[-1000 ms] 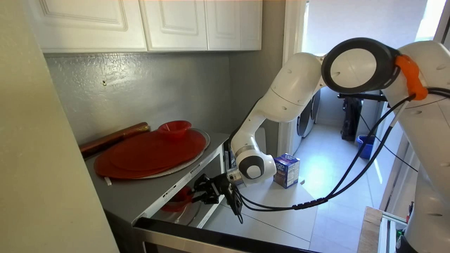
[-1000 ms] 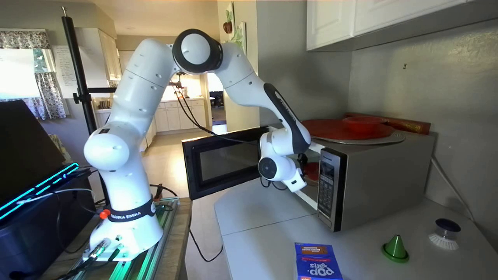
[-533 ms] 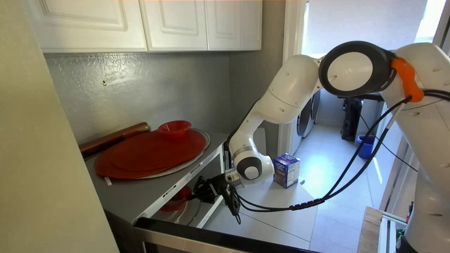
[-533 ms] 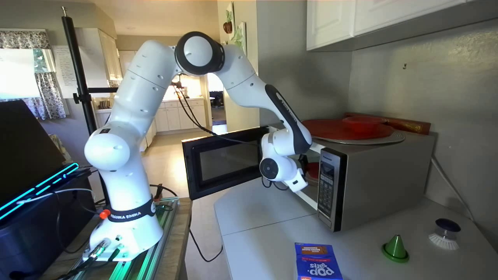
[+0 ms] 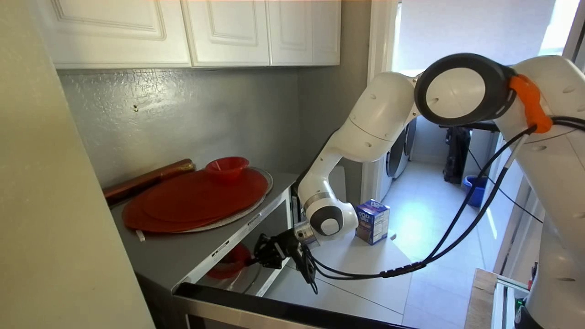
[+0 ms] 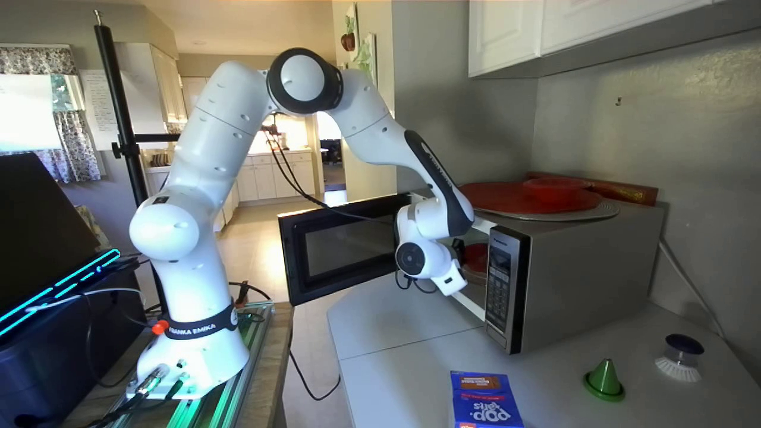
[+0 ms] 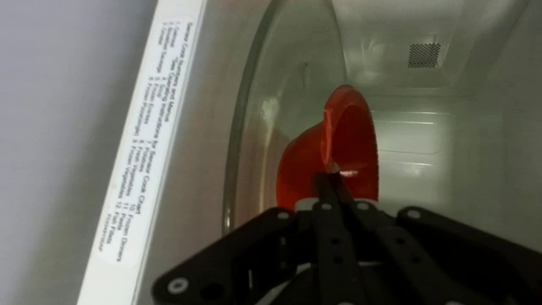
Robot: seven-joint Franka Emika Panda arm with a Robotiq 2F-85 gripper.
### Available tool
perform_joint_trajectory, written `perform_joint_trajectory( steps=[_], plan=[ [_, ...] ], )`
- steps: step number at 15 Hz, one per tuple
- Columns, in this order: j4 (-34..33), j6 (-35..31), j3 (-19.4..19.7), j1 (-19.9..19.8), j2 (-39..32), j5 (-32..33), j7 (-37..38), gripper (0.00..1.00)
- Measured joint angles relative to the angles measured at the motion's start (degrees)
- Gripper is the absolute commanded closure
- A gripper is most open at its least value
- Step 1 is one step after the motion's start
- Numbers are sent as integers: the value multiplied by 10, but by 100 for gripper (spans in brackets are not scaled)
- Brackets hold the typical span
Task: Open the microwave door then take the bowl out of the oven and place it on top of the microwave.
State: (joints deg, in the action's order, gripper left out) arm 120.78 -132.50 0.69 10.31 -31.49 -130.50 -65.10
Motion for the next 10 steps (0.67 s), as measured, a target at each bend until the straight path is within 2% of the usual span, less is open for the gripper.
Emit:
perform_joint_trajectory(
  steps=[4,10],
  plan=[
    [57,26,3,-10,27,88,36,100],
    [140,92,22,-41,76,179,41,100]
  ],
)
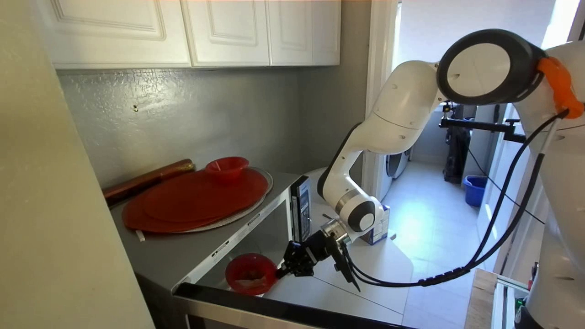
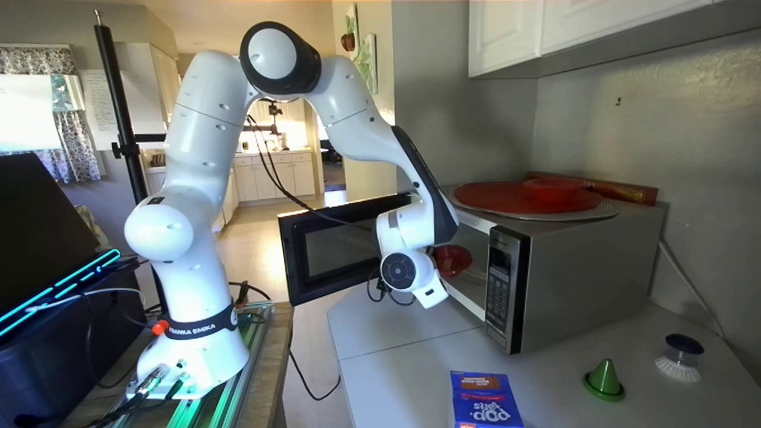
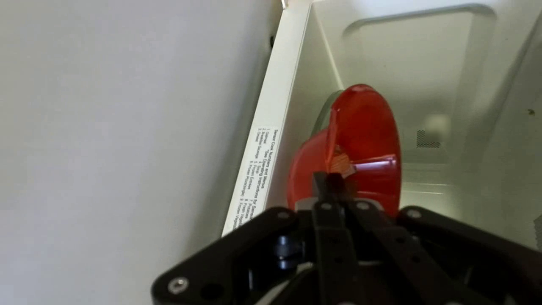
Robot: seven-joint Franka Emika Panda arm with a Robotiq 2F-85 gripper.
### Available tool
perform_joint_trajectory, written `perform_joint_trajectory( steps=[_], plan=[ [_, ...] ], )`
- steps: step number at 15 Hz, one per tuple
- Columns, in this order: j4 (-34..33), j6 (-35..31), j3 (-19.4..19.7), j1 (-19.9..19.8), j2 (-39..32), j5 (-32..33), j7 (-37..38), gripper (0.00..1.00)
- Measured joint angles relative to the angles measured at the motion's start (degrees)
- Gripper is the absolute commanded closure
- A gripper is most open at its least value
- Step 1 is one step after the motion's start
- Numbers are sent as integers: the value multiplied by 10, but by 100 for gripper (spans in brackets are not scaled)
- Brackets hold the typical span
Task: Open the microwave door then take the bowl out of the oven and place it on top of the microwave.
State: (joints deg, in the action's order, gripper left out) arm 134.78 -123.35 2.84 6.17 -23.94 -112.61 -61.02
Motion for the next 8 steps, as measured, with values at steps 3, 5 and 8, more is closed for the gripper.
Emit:
perform_joint_trajectory(
  steps=[3,5,8],
  plan=[
    [29,19,8,-14,23,34,0,100],
    [49,26,13,-22,39,60,0,100],
    [79,28,22,-34,65,120,2,100]
  ],
)
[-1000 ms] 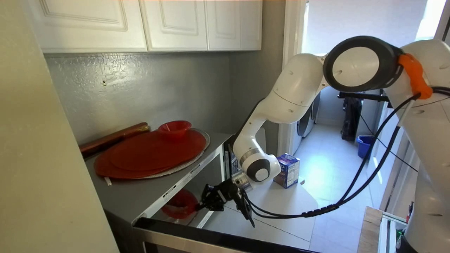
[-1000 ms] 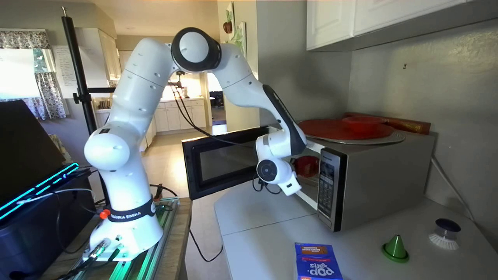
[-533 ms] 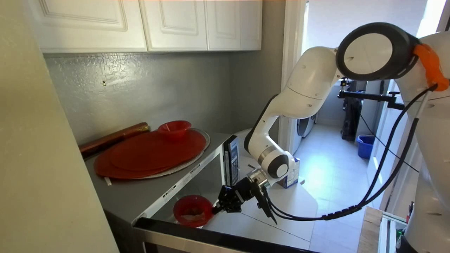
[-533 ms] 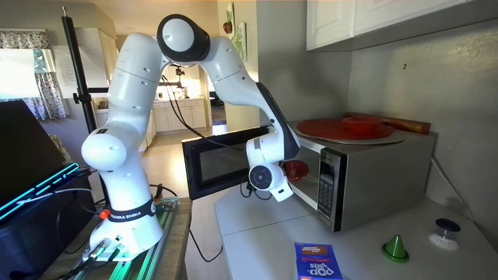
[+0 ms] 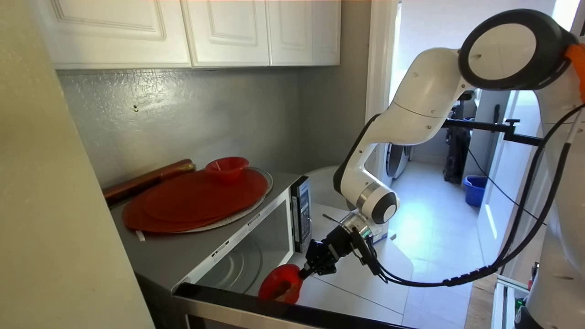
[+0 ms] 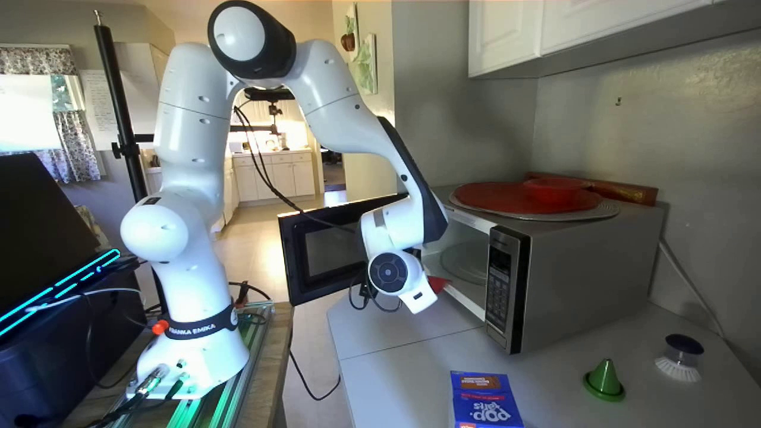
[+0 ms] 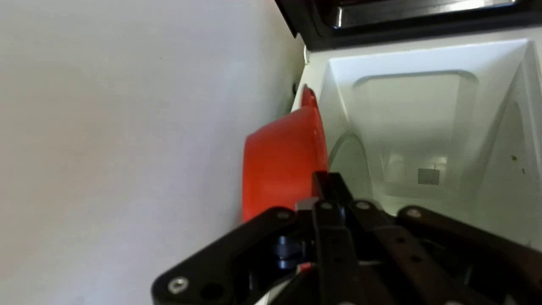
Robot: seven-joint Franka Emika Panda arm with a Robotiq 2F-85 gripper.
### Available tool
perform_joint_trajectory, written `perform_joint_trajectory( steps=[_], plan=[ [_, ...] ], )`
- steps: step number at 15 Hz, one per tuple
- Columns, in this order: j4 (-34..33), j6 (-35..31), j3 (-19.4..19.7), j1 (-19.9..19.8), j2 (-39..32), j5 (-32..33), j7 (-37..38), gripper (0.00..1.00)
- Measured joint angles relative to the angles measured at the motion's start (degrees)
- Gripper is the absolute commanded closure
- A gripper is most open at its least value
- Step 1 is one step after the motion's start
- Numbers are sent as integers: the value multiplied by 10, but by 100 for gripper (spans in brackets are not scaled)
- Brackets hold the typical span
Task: Open the microwave door then take the bowl out of the oven and place it on top of the microwave.
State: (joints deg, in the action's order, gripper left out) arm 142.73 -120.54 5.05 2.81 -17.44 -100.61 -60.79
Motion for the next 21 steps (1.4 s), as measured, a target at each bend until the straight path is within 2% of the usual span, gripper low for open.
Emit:
perform_joint_trajectory(
  steps=[4,12,21],
  plan=[
    [30,5,16,-24,24,83,1,100],
    [43,74,40,-77,37,209,1,100],
    [45,287,102,-161,103,389,22,100]
  ],
)
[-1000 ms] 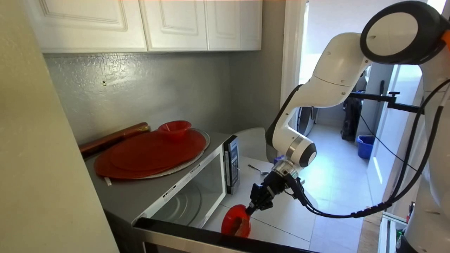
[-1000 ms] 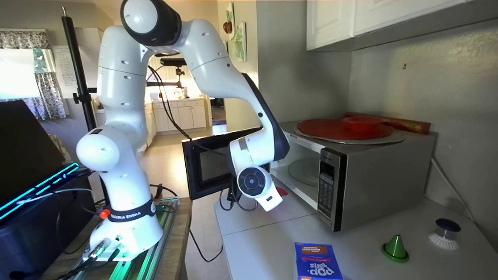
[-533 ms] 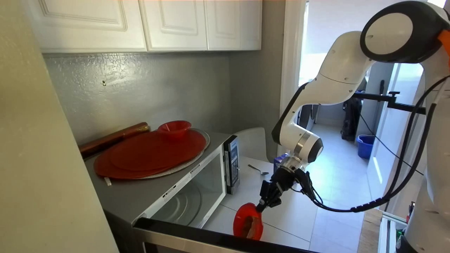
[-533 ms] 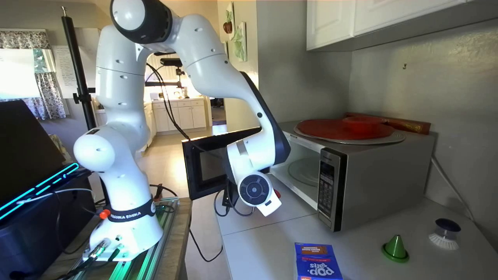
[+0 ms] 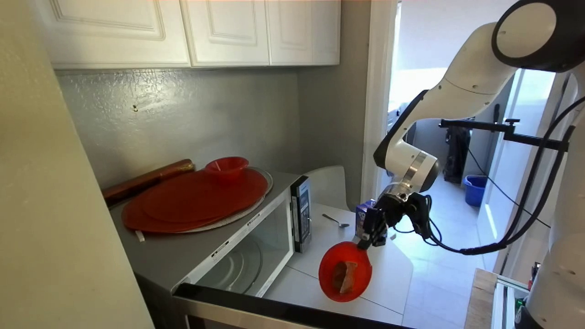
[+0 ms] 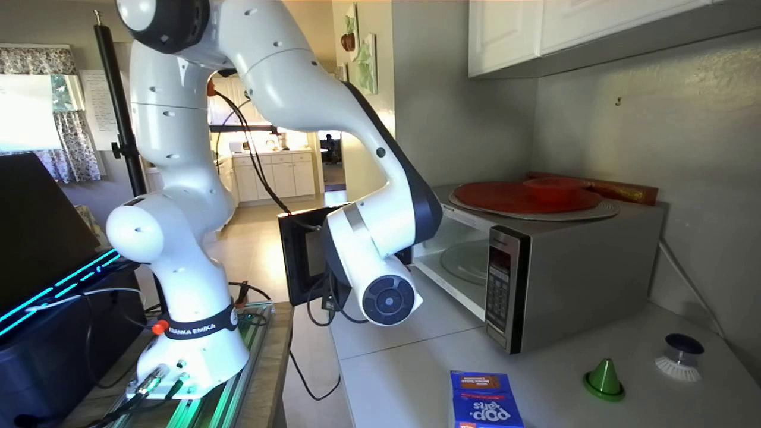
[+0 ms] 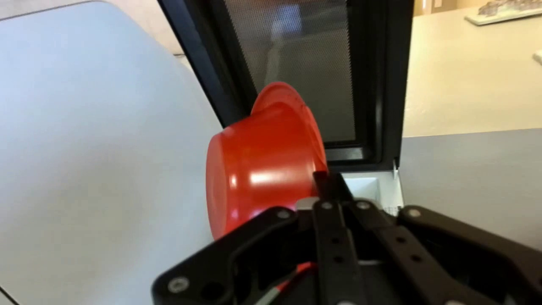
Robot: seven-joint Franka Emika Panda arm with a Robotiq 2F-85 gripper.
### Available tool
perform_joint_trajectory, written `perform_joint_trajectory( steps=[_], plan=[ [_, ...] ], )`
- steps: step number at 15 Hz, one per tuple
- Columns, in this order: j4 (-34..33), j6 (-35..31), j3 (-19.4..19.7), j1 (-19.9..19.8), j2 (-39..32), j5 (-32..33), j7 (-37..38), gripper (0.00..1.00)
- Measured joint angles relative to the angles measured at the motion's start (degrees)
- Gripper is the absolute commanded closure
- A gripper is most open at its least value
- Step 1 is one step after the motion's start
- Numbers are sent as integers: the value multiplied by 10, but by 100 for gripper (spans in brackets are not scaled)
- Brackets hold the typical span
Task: Open the microwave door then take the bowl out of the oven and place it on top of the microwave.
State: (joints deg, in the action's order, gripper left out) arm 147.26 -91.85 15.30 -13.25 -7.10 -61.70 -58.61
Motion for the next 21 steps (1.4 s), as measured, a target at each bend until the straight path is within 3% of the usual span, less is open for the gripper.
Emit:
perform_joint_trajectory(
  steps=[4,12,16,21],
  plan=[
    [-5,92,20,-29,32,41,3,100],
    [-31,242,32,-45,65,30,22,100],
    [-37,266,20,-37,96,-29,71,100],
    [-36,263,-24,-5,159,-151,164,100]
  ],
)
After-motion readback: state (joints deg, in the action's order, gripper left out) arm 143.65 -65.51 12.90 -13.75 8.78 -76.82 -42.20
